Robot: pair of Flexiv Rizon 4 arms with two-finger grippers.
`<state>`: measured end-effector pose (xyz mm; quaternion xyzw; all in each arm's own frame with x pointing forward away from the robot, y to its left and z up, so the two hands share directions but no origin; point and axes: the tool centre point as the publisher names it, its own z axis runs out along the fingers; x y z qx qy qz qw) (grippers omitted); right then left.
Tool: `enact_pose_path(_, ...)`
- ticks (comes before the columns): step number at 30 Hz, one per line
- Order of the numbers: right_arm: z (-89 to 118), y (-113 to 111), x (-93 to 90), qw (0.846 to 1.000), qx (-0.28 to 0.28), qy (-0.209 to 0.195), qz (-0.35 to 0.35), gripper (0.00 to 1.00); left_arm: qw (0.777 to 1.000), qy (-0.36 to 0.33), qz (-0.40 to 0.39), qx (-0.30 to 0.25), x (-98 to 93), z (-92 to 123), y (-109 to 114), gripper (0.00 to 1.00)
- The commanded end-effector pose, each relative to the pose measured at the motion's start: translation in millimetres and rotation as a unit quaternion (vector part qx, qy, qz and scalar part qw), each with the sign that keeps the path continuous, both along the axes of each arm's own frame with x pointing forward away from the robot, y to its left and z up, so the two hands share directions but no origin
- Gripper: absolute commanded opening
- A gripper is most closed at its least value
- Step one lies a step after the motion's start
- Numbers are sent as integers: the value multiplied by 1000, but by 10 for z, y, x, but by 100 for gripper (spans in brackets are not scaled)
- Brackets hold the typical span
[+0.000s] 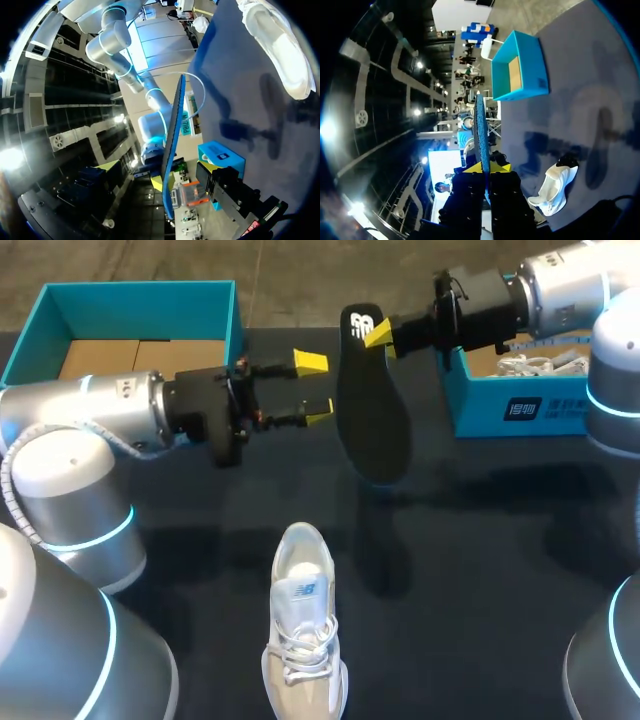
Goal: Take the shoe out of the shoebox, open the shoe tongue, remove and reinsert the insole, then place the shoe into the shoebox
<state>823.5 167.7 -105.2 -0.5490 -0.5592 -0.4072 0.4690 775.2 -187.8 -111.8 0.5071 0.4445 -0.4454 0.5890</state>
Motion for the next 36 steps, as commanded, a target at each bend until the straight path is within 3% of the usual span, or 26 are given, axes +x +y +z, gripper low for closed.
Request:
enact_pose_path(1,-82,69,46,1000,5,5,-3,0,1000,2,-2,0,81,-16,-132,100)
enact_pose_path(9,-82,69,46,1000,5,5,-3,0,1000,7,2,7,129,-66,-248,98)
enact_pose_path(13,-82,69,46,1000,5,5,-3,0,1000,8,4,10,155,-104,-290,77)
enact_pose_path(19,-82,69,46,1000,5,5,-3,0,1000,3,14,14,207,-124,-349,66)
enact_pose_path(22,-82,69,46,1000,5,5,-3,0,1000,1,13,17,222,-129,-382,50)
enact_pose_path(32,-82,69,46,1000,5,5,-3,0,1000,-5,13,23,226,-148,-457,45)
enact_pose_path(36,-82,69,46,1000,5,5,-3,0,1000,-1,13,26,248,-170,-483,39)
